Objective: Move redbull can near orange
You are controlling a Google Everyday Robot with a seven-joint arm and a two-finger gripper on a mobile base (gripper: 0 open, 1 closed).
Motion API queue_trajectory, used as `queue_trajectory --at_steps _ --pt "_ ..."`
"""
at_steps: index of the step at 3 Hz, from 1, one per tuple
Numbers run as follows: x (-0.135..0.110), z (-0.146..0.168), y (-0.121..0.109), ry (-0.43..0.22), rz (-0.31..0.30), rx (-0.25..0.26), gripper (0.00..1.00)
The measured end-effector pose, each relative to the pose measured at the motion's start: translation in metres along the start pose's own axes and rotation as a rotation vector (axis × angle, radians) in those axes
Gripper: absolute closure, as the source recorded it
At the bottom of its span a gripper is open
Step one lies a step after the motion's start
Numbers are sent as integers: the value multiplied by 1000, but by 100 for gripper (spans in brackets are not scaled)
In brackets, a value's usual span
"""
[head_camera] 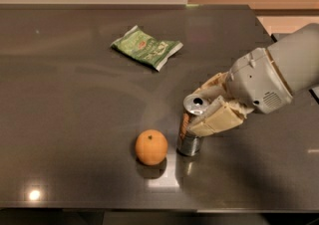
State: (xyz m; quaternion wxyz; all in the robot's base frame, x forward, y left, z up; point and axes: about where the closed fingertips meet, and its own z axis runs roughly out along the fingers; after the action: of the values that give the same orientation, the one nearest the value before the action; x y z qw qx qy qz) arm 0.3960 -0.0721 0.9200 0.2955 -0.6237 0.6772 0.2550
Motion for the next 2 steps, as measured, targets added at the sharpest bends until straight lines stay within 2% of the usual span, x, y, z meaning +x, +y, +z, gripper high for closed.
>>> queue_trajectory --at_steps 2 --pt "1 8 4 18 -16 -17 37"
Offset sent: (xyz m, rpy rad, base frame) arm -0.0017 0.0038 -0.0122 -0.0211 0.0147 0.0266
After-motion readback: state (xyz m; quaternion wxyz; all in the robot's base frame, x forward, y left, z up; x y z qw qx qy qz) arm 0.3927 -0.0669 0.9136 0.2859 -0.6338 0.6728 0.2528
